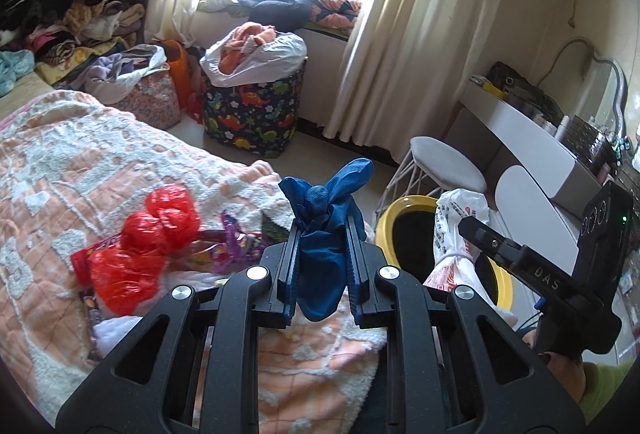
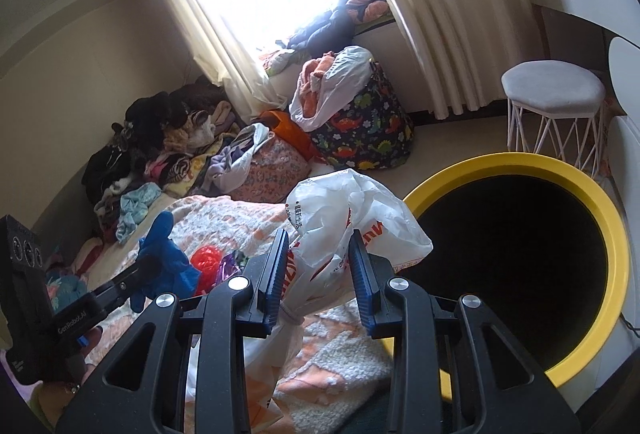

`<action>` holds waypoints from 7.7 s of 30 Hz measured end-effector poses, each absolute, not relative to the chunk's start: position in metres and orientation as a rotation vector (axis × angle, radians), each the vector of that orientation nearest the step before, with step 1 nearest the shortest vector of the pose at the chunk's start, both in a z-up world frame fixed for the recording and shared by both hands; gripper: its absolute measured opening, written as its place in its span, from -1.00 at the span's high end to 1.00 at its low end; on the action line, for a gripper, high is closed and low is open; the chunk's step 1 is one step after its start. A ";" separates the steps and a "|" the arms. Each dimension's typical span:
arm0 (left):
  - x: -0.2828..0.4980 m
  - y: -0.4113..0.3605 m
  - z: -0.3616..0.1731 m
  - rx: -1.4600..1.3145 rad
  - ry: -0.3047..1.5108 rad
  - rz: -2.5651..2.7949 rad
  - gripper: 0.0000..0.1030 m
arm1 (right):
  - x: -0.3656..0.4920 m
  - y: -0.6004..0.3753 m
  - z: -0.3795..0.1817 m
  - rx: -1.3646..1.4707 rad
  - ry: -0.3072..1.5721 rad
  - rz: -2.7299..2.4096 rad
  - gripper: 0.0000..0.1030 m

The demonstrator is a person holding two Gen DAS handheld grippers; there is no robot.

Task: Collect trash
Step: 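Lift and carry the blue bag with left tool while right tool carries the white bag over the bin, then open left tool over the yellow-rimmed bin while right tool releases the white bag into it, then move both open tools back to the trash pile on the bed, then close left tool on the red plastic bag while right tool grasps the yellow snack wrapper, then lift the red bag with left tool while right tool lifts the yellow wrapper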

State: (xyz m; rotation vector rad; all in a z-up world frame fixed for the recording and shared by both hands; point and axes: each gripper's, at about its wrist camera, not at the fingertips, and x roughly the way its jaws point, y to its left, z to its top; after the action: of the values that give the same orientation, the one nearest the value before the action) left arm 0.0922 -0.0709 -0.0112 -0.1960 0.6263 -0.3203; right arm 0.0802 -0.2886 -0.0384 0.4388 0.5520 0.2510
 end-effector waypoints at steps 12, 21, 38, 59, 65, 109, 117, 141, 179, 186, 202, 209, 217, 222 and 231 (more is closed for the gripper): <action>0.099 -0.108 -0.011 -0.154 0.640 -0.373 0.73 | 0.082 -0.332 -0.044 0.502 0.530 0.176 0.43; 0.105 -0.134 -0.014 -0.124 0.651 -0.420 0.73 | 0.083 -0.358 -0.051 0.541 0.520 0.117 0.43; 0.111 -0.171 -0.031 -0.067 0.686 -0.488 0.73 | 0.084 -0.397 -0.065 0.576 0.514 0.030 0.43; 0.140 -0.225 -0.058 -0.037 0.749 -0.558 0.72 | 0.091 -0.418 -0.085 0.513 0.538 -0.068 0.40; 0.154 -0.232 -0.063 -0.049 0.757 -0.563 0.72 | 0.095 -0.423 -0.091 0.543 0.564 -0.065 0.16; 0.117 -0.119 -0.031 -0.191 0.592 -0.356 -0.78 | 0.081 -0.340 -0.063 0.385 0.522 0.096 -0.61; 0.112 -0.104 -0.027 -0.206 0.577 -0.329 -0.78 | 0.078 -0.320 -0.060 0.341 0.521 0.144 -0.61; 0.104 -0.055 -0.022 -0.269 0.538 -0.257 -0.78 | 0.073 -0.264 -0.060 0.233 0.560 0.271 -0.61; 0.109 0.062 -0.059 -0.387 0.623 0.016 -0.78 | 0.094 -0.147 -0.100 -0.027 0.774 0.433 -0.61; 0.113 0.068 -0.072 -0.406 0.662 -0.008 -0.42 | 0.104 -0.131 -0.110 -0.087 0.797 0.435 -0.61; 0.121 0.064 -0.089 -0.400 0.730 -0.029 -0.15 | 0.128 -0.098 -0.143 -0.258 0.891 0.445 0.40; 0.123 0.062 -0.093 -0.384 0.748 -0.017 -0.03 | 0.119 -0.111 -0.135 -0.181 0.862 0.476 0.50; 0.125 0.058 -0.096 -0.341 0.761 -0.005 0.43 | 0.104 -0.124 -0.124 -0.104 0.848 0.505 0.51; 0.123 0.056 -0.088 -0.329 0.735 -0.016 0.62 | 0.098 -0.130 -0.121 -0.083 0.839 0.523 0.52; 0.118 0.054 -0.065 -0.383 0.679 -0.064 0.82 | 0.093 -0.139 -0.112 -0.043 0.811 0.543 0.58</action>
State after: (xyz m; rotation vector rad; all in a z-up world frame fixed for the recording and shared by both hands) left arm 0.1183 0.0542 -0.0653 -0.3830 0.6787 -0.0638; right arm 0.0932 -0.1388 -0.1116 -0.0430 0.8106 0.5426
